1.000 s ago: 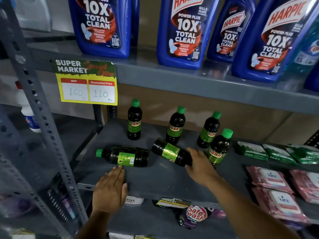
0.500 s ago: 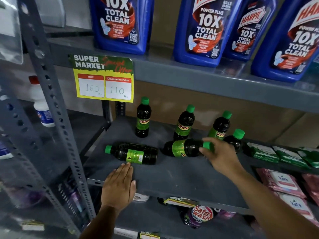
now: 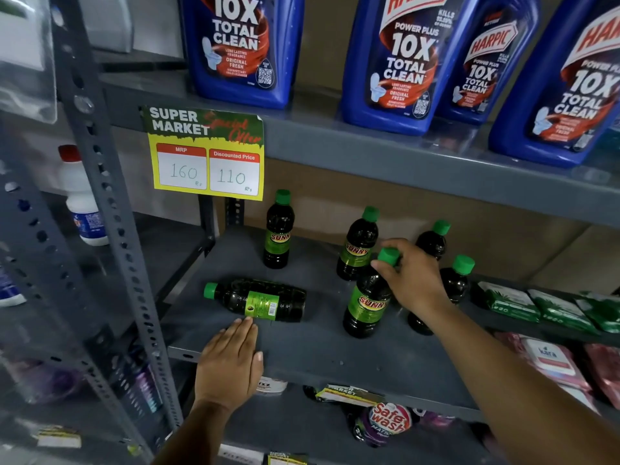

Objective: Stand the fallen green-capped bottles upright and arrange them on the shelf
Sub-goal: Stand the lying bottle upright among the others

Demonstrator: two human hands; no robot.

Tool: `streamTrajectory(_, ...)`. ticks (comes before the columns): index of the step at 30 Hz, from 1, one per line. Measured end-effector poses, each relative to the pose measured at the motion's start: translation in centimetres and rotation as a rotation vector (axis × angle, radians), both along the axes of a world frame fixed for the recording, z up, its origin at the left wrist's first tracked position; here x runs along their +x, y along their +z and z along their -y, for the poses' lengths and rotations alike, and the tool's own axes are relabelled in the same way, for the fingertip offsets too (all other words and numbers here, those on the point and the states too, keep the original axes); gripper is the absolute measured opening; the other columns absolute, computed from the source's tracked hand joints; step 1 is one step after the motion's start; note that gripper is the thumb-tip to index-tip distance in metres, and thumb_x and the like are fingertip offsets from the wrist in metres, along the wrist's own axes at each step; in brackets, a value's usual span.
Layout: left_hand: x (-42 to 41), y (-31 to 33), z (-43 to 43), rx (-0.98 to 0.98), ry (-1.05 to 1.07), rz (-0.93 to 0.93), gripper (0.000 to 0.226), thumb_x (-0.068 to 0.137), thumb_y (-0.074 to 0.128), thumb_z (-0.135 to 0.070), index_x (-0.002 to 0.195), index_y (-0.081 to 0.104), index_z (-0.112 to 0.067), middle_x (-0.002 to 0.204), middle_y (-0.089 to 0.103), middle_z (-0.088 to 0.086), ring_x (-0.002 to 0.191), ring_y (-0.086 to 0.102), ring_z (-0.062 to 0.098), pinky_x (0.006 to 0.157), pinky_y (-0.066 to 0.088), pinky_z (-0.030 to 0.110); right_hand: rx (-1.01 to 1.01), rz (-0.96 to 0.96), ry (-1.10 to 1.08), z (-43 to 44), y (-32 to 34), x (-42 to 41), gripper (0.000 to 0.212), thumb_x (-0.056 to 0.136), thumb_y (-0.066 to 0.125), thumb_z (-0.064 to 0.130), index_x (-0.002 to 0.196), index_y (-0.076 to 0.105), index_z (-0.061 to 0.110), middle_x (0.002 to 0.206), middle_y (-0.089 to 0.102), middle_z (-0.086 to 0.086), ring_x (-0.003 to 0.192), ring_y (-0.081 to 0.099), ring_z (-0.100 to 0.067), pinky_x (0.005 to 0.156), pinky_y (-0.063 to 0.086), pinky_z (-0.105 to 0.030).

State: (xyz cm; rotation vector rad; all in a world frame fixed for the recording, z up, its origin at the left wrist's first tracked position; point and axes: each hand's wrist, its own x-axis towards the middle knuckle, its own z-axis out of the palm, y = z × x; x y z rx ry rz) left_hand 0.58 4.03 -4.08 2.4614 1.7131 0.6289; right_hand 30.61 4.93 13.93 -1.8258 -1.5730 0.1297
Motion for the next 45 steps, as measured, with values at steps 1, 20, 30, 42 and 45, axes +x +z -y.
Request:
streamTrajectory(1,0.0,0.0,0.0,0.003,0.003,0.002,0.064,0.098,0.016,-0.038,0.117,0.064,0.000,0.123,0.062,0.017,0.113,0.060,0.031,0.095,0.042,0.043,-0.002,0.001,0.001,0.0,-0.1,0.0,0.042,0.083,0.073,0.031,0.121,0.061,0.021,0.111,0.068,-0.005,0.099,0.065,-0.021,0.090,0.053,-0.038)
streamTrajectory(20,0.0,-0.4,0.0,0.101,-0.009,0.062,0.059,0.097,0.024,-0.039,0.117,0.064,0.000,0.122,0.063,0.016,0.112,0.060,0.031,0.096,0.037,0.043,-0.199,-0.455,-0.037,1.3,-10.1,-0.8,0.073,0.066,0.086,0.018,0.125,0.044,0.023,0.110,0.064,0.006,0.102,0.062,-0.012,0.089,0.049,-0.033)
streamTrajectory(30,0.0,-0.3,-0.1,0.049,-0.012,0.053,0.061,0.097,0.021,-0.041,0.119,0.063,-0.002,0.125,0.062,0.015,0.116,0.058,0.030,0.099,0.033,0.040,-0.150,-0.379,-0.061,0.4,-11.3,-1.2,0.069,0.060,0.090,0.027,0.113,0.046,0.024,0.107,0.059,0.005,0.105,0.060,-0.018,0.081,0.042,-0.027)
streamTrajectory(42,-0.1,-0.8,-0.3,0.078,-0.034,0.068,0.058,0.096,0.024,-0.038,0.119,0.063,-0.002,0.126,0.062,0.015,0.116,0.058,0.030,0.097,0.037,0.042,0.079,0.398,0.283,0.1,-10.9,-11.3,0.078,0.069,0.068,0.026,0.139,0.035,0.016,0.136,0.038,-0.009,0.127,0.038,-0.033,0.105,0.034,-0.050)
streamTrajectory(45,0.0,-1.2,-0.4,0.102,-0.042,0.075,0.058,0.096,0.024,-0.037,0.117,0.064,0.000,0.124,0.062,0.016,0.115,0.059,0.031,0.095,0.040,0.044,-0.235,0.492,0.347,-2.1,-9.9,-12.7,0.090,0.074,0.065,0.012,0.149,0.017,0.016,0.148,0.030,-0.012,0.138,0.024,-0.034,0.115,0.023,-0.050)
